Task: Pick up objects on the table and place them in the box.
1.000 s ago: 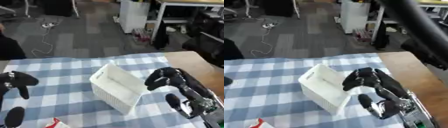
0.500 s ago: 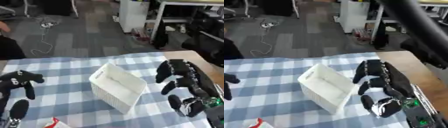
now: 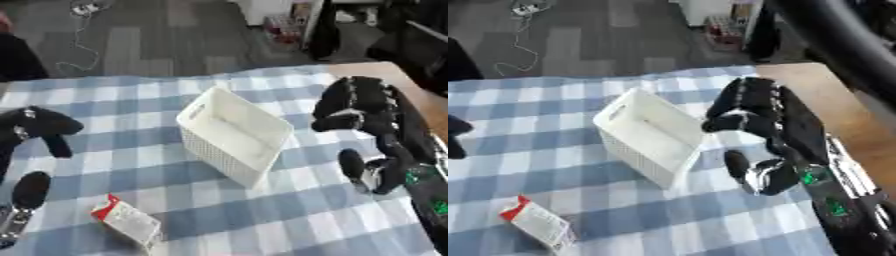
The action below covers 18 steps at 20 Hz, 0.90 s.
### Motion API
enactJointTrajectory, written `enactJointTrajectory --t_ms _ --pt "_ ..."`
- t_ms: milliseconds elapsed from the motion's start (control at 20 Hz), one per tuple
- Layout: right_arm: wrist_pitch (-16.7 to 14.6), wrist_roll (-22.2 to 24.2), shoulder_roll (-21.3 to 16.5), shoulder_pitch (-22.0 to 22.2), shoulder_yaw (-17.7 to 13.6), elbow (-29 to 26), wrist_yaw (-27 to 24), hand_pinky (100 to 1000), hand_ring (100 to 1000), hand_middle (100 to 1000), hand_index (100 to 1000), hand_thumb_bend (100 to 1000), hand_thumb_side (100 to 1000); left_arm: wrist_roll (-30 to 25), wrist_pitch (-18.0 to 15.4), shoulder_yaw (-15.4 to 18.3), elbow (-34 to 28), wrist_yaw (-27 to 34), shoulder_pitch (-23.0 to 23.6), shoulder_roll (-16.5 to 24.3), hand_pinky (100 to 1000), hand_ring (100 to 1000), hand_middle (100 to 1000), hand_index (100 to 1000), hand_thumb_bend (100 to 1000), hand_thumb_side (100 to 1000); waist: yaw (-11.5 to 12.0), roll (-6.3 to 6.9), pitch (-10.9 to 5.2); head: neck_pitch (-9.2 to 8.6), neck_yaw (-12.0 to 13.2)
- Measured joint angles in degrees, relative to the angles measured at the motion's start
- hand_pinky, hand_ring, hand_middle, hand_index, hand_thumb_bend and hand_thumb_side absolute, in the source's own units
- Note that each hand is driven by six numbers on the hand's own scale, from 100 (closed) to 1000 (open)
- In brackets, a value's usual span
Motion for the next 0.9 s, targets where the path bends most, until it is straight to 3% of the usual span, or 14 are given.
enactJointTrajectory --t_ms 150,300,650,900 --pt "5.5 2.3 0.7 -1.2 -1.8 0.0 -3.9 491 525 603 799 100 963 0.1 -1.5 0.2 0.0 -4.1 2.0 2.8 421 474 670 771 124 1000 -0.7 0.38 0.34 0.10 0.5" --pt "8.6 4.2 1.1 -2.2 -3.4 0.0 -6.1 489 525 609 803 100 958 -0.6 -3.0 -0.7 0.0 -8.3 3.0 5.8 463 503 694 780 145 1000 -1.3 0.74 0.52 0.11 1.1" --pt "11.2 6.5 1.2 -3.0 -4.5 0.0 -7.4 480 522 617 814 100 971 -3.7 -6.3 -5.8 0.0 -15.9 2.2 12.4 571 590 745 798 160 1000 -2.6 1.00 0.67 0.26 2.9" --pt "12.5 7.7 1.6 -3.0 -4.8 0.0 -6.9 472 519 619 818 100 971 -4.8 -6.9 -9.1 0.0 -18.8 -0.2 14.4 617 646 770 809 143 1000 -2.9 1.07 0.67 0.27 3.9"
